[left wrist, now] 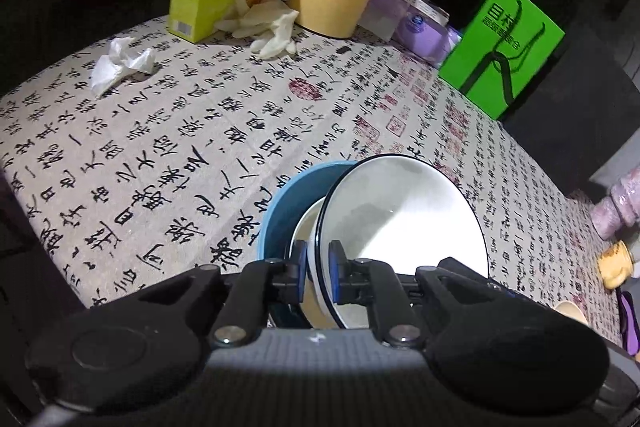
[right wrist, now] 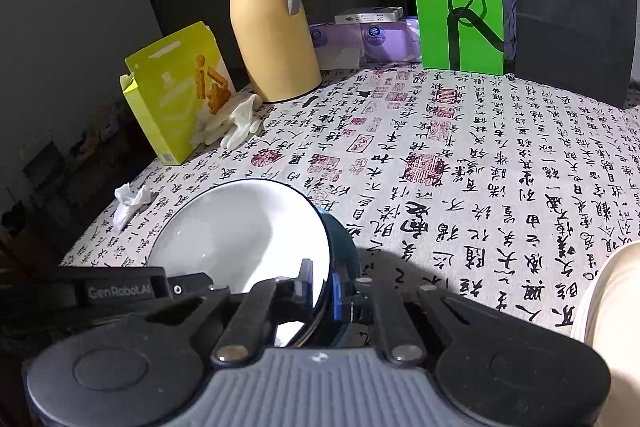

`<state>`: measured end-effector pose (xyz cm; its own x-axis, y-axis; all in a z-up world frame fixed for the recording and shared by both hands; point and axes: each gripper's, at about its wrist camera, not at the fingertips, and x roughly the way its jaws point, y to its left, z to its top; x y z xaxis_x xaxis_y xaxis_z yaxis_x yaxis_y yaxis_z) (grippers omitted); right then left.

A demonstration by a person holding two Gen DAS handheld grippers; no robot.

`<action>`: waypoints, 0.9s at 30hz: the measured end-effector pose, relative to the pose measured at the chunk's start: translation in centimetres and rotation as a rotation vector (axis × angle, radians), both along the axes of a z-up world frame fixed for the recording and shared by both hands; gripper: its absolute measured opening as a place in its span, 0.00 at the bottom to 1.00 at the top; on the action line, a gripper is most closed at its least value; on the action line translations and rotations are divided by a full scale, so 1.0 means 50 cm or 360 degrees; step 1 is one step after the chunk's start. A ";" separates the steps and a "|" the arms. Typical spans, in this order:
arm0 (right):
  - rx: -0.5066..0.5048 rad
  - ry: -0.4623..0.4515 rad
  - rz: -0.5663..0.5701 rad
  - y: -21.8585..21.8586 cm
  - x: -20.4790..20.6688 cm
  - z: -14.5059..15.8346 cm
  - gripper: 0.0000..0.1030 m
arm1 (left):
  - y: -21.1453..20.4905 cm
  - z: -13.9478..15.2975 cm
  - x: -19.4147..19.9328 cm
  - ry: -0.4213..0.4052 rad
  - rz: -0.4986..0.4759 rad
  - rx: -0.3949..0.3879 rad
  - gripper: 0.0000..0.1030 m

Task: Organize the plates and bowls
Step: 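Lower the held white bowl into the blue bowl with both grippers, then press the white bowl down inside the blue bowl with both grippers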

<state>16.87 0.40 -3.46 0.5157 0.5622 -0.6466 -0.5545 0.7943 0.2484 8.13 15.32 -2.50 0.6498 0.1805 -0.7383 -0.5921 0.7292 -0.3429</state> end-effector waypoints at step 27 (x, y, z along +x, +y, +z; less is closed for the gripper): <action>0.0019 0.0014 -0.0041 0.004 0.009 -0.004 0.07 | 0.015 0.000 0.002 0.0005 0.0066 -0.0122 0.12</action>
